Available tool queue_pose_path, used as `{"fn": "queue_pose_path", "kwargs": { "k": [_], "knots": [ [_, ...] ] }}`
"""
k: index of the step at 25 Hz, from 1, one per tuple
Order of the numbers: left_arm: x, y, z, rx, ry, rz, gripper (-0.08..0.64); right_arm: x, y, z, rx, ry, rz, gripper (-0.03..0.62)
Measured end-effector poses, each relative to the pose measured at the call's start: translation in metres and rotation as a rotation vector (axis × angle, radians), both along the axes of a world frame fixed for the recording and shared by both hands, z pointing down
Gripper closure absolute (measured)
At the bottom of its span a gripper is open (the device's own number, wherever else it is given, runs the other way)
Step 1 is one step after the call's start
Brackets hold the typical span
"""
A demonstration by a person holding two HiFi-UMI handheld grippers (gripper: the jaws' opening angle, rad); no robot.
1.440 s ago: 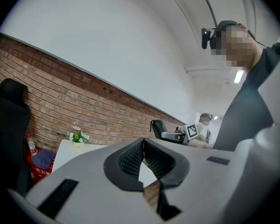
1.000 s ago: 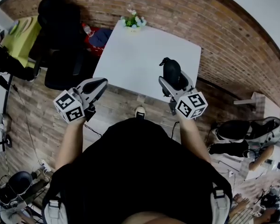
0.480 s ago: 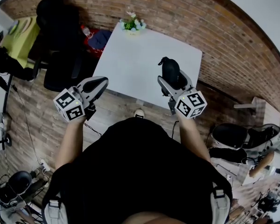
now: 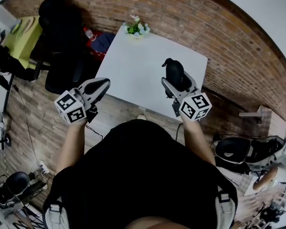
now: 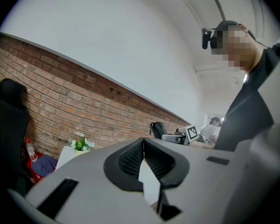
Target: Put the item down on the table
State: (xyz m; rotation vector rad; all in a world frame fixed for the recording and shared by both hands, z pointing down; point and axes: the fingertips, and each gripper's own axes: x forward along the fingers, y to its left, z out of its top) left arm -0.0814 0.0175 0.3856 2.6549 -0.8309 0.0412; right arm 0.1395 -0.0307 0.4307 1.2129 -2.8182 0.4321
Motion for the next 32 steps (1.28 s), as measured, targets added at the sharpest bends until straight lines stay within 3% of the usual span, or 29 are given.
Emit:
{"fn": "queue_pose_path", "kwargs": {
  "k": [32],
  "knots": [
    [0.050, -0.059, 0.011, 0.013, 0.027, -0.021, 0.548, 0.041, -0.056, 0.018, -0.025, 0.031, -0.045, 0.243]
  ]
}}
